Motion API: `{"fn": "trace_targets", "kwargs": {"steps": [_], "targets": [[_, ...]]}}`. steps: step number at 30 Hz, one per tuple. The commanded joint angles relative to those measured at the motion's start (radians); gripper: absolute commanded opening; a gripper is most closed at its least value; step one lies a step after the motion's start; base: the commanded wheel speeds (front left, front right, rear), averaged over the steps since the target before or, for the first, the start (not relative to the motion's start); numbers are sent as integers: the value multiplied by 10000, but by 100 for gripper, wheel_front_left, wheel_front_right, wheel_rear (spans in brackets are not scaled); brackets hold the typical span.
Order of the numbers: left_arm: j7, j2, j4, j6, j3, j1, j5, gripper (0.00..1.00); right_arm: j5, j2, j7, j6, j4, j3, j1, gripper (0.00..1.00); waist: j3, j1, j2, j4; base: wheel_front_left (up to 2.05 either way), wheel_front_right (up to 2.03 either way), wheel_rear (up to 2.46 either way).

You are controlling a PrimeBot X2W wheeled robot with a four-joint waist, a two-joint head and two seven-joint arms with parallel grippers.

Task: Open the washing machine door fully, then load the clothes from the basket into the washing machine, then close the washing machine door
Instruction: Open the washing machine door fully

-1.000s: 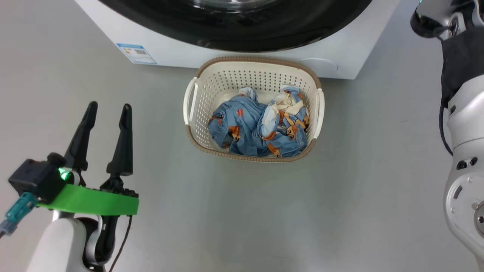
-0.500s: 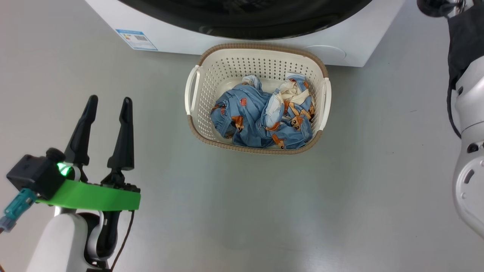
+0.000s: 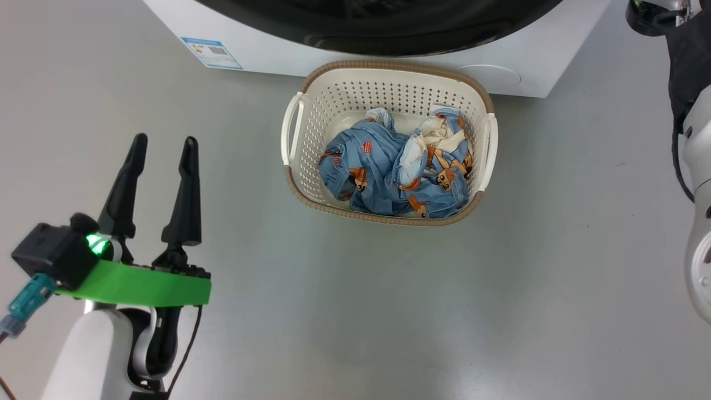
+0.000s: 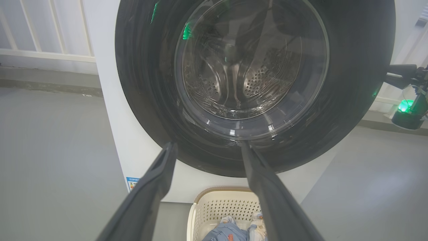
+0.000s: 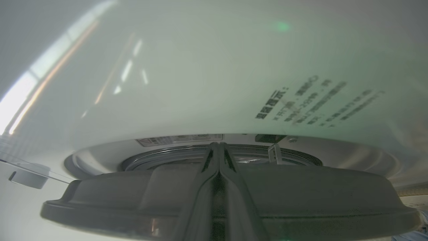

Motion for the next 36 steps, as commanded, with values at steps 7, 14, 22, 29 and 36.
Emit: {"fn": "trace_targets", "kwargs": {"steps": [7, 14, 22, 29, 36], "targets": [[-61, 260, -288, -16, 300, -157, -118, 100, -231, 165, 522, 90, 263, -66, -565, 0, -20, 0, 0, 123, 0, 0, 0], [-61, 252, -340, -16, 422, -88, -107, 100, -235, 77, 1474, 90, 538, -115, -664, 0, -96, 0, 0, 114, 0, 0, 0], [-61, 286, -460, -16, 510, -18, -54, 100, -325, -174, 2334, 90, 804, -179, -661, 0, -219, 0, 0, 8, 0, 0, 0], [-61, 298, -553, -16, 513, 14, -107, 100, -600, -224, 2299, 90, 1027, -184, -706, 0, -167, 0, 0, 18, 0, 0, 0], [-61, 295, -649, -16, 492, -36, -139, 100, -801, -56, 2188, 90, 1127, -148, -1000, 0, 17, 0, 0, 106, 0, 0, 0]]}}
